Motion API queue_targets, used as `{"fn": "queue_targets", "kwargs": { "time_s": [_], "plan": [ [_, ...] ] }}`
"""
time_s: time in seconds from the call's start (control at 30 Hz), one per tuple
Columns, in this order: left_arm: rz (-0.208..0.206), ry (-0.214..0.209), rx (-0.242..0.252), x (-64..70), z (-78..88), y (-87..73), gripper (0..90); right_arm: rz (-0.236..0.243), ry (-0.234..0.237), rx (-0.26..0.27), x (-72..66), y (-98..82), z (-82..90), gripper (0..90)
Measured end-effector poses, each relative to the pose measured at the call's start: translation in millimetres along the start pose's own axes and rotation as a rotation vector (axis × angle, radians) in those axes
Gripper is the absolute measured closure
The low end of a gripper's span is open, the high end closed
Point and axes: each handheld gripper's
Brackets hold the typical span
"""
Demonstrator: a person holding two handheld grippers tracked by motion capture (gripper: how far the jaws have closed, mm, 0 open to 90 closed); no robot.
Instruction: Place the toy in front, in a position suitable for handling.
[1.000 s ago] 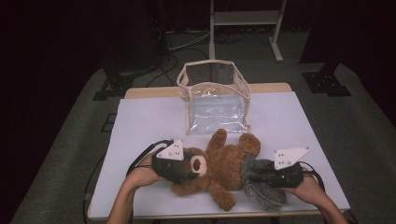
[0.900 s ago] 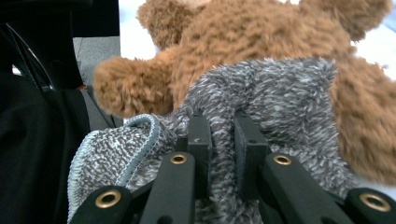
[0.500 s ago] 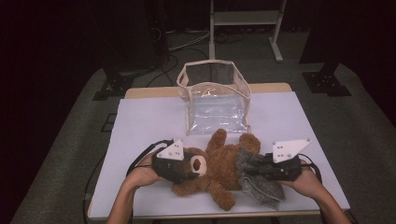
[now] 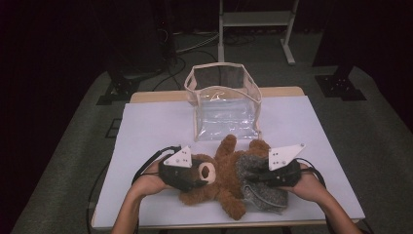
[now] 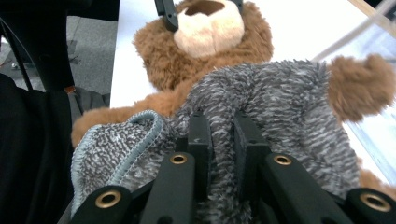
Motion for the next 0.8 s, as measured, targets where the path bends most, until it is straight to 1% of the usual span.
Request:
{"fn": "queue_targets", "kwargs": {
  "time_s": [0.07, 0.17, 0.23, 0.33, 0.43, 0.47, 0.53, 0.6, 0.67, 0.7, 0.77, 0.8],
  "plan": [
    [0.004, 0.001, 0.0, -0.4, -0.2, 0.2, 36.3, 0.0, -0.01, -0.002, -0.5, -1.1, 3.8, 78.7],
    [0.011, 0.005, 0.002, -1.0, -0.6, 0.5, 36.3, 0.027, -0.01, 0.003, -4.6, 7.4, 2.9, 78.6],
    [0.014, 0.006, 0.004, -1.5, -0.5, 0.5, 36.3, 0.05, 0.006, 0.016, -8.5, 16.9, -1.8, 78.7],
    [0.018, 0.009, 0.006, -2.2, -0.4, 0.4, 36.3, 0.088, 0.034, 0.019, -16.0, 30.6, -13.7, 78.5],
    [0.019, 0.01, 0.005, -1.9, 0.1, 0.2, 36.3, 0.118, 0.049, -0.012, -22.6, 34.4, -27.0, 78.3],
    [0.02, 0.009, 0.005, -1.7, 0.0, 0.3, 36.3, 0.122, 0.051, -0.021, -23.2, 32.6, -29.6, 78.3],
    [0.017, 0.012, 0.007, -1.5, -0.3, 1.0, 36.3, 0.104, 0.058, -0.023, -22.6, 26.5, -29.6, 78.5],
    [0.022, 0.016, 0.005, -1.5, -0.4, 2.1, 36.3, 0.087, 0.054, -0.024, -21.4, 20.4, -25.0, 78.5],
    [0.025, 0.02, 0.005, -2.6, -0.6, 2.9, 36.3, 0.087, 0.046, -0.024, -20.0, 16.9, -19.9, 78.5],
    [0.032, 0.023, 0.011, -2.8, -1.2, 3.2, 36.4, 0.083, 0.044, -0.028, -20.1, 17.0, -17.8, 78.5],
    [0.035, 0.027, 0.009, -3.8, -1.6, 3.8, 36.3, 0.089, 0.037, -0.028, -21.0, 21.1, -17.2, 78.5],
    [0.039, 0.03, 0.011, -4.0, -2.0, 4.0, 36.3, 0.102, 0.036, -0.028, -22.0, 24.2, -18.9, 78.4]
  ]
}}
Point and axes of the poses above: each handheld gripper's, and its own axes: z roughly backward along the jaws, y roughly out of its top, x roughly to its right, and after that the axes turned 14 degrees about -y, right-handed
